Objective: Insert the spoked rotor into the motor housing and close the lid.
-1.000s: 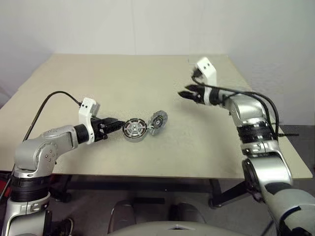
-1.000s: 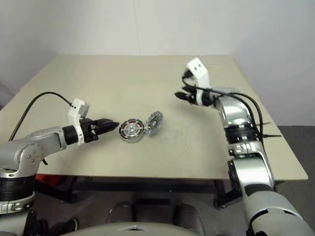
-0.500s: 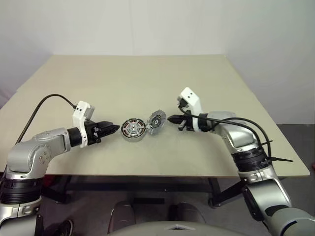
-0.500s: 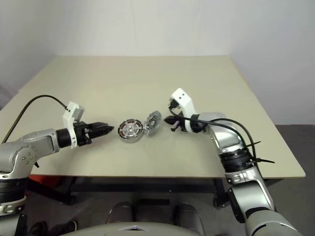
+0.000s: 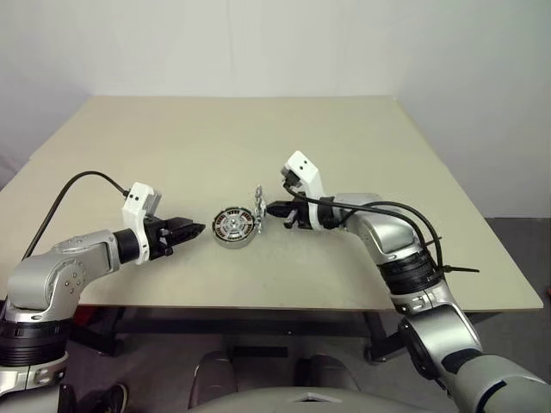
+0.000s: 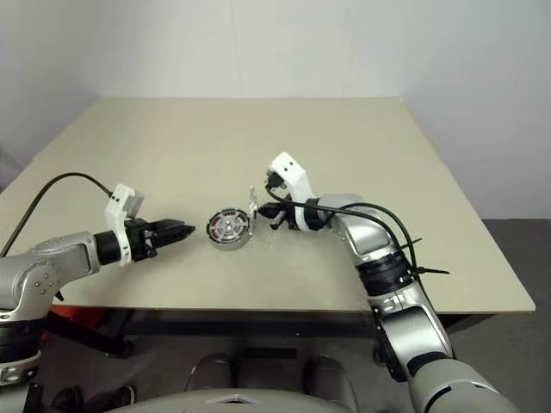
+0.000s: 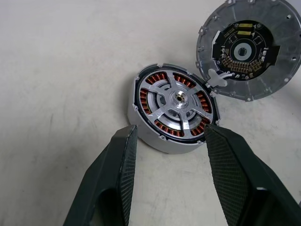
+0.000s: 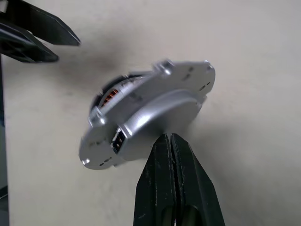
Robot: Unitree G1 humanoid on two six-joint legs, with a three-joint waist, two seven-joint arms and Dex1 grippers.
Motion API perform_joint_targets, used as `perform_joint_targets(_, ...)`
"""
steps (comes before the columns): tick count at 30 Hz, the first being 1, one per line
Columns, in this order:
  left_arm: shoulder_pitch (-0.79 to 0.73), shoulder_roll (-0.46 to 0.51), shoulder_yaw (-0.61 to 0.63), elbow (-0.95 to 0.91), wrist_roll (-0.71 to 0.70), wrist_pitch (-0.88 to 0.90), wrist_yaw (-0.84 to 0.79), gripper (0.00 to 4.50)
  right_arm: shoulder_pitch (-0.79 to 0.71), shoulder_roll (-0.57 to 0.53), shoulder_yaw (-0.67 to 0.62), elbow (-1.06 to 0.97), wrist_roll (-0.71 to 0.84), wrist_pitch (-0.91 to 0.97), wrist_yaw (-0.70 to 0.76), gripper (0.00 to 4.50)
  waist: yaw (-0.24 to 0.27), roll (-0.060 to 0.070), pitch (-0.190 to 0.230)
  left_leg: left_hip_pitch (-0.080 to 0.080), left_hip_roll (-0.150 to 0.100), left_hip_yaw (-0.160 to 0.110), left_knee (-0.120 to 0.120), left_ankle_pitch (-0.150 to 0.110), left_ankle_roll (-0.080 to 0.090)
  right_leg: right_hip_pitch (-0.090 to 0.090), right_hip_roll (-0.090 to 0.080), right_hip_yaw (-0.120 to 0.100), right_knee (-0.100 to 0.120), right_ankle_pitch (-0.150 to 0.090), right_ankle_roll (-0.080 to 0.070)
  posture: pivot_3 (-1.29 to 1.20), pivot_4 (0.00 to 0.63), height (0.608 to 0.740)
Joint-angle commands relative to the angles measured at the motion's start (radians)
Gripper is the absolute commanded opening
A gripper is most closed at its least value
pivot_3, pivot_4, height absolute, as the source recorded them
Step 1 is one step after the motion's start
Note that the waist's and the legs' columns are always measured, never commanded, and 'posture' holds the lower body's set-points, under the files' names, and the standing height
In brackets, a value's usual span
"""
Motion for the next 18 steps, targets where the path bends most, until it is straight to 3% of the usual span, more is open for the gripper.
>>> perform_joint_targets(1, -0.008, 0.007, 0.035, -0.028, -0.015, -0.012, 0.007, 2.4, -0.045, 0.036, 0.017, 0.009, 0.017, -0.026, -0.008, 0.01, -0.001, 0.0, 0.0, 0.0, 0.0, 0.0, 0.0, 0.0, 0.0, 0.0, 0.0, 0.0, 0.0, 0.0, 0.0, 0.0, 0.0, 0.74)
perform_joint_targets(10, -0.014, 0.0, 0.035, -0.034, -0.026, -0.004, 0.035, 2.4, -0.064, 0.152, 0.038, 0.193, -0.005, -0.089, -0.057, 0.01, -0.007, 0.0, 0.0, 0.0, 0.0, 0.0, 0.0, 0.0, 0.0, 0.0, 0.0, 0.0, 0.0, 0.0, 0.0, 0.0, 0.0, 0.74)
perform_joint_targets(18, -0.019, 0.008, 0.046, -0.031, -0.036, 0.002, 0.047, 2.4, -0.056, 0.171, 0.045, 0.3, -0.036, -0.171, -0.081, 0.01, -0.007, 0.0, 0.0, 0.001, 0.0, 0.0, 0.0, 0.0, 0.0, 0.001, 0.0, 0.0, 0.0, 0.0, 0.0, 0.0, 0.0, 0.74)
